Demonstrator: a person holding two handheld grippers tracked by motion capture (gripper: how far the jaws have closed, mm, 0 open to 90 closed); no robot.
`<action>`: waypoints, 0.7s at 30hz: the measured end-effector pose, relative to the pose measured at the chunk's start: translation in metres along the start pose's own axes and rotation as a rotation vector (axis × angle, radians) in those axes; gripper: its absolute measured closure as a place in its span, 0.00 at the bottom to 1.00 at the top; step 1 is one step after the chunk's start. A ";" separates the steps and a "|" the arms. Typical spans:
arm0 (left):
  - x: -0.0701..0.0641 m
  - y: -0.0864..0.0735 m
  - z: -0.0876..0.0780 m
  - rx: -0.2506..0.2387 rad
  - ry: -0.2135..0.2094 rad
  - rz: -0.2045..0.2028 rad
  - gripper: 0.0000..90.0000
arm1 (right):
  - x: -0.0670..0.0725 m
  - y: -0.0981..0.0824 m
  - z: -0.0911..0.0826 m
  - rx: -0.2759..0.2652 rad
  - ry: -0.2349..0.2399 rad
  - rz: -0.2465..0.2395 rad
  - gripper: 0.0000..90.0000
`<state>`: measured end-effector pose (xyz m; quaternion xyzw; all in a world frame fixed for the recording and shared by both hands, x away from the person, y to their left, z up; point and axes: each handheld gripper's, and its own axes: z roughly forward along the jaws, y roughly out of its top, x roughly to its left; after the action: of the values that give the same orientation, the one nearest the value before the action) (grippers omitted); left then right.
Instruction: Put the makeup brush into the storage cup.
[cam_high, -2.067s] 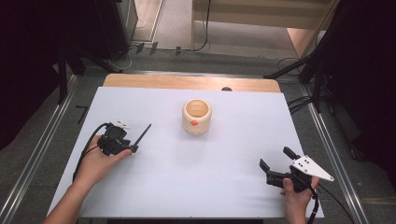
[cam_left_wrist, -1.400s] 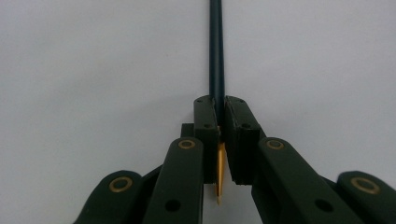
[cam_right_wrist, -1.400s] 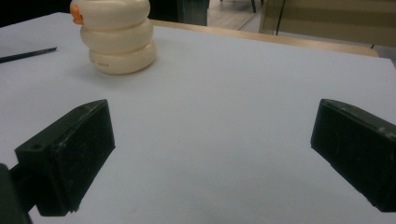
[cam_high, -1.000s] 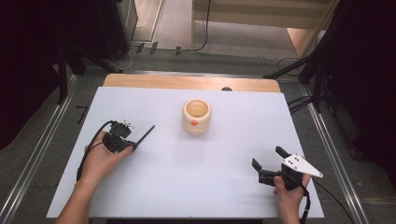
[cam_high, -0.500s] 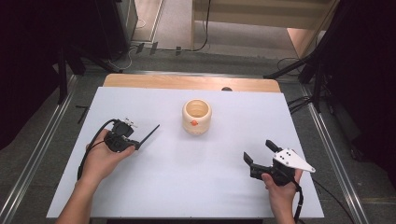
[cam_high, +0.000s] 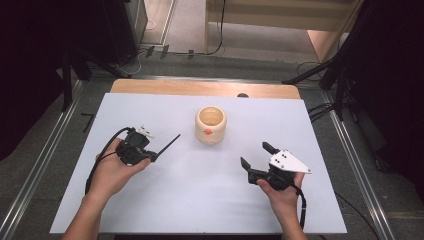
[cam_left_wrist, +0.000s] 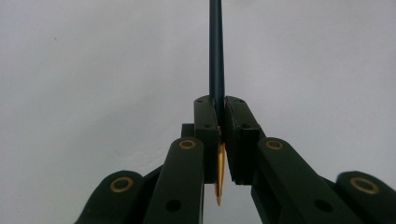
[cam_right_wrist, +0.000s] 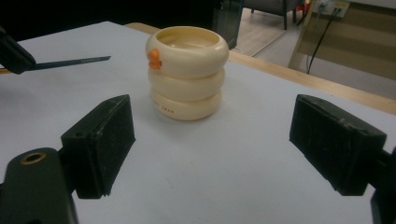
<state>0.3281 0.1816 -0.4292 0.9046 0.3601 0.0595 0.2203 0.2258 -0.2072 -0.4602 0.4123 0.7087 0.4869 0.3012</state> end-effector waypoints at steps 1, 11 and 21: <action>-0.002 0.001 -0.001 -0.006 -0.003 0.001 0.95 | 0.003 0.002 0.002 0.003 0.006 -0.005 0.17; -0.021 0.007 -0.013 -0.036 -0.057 0.054 0.95 | 0.030 0.009 0.024 0.032 0.044 -0.086 0.17; -0.043 0.014 -0.009 -0.025 -0.105 0.109 0.95 | 0.058 0.006 0.039 0.077 0.054 -0.229 0.21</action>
<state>0.3028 0.1469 -0.4128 0.9218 0.2977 0.0283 0.2467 0.2324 -0.1382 -0.4699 0.3266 0.7771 0.4328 0.3196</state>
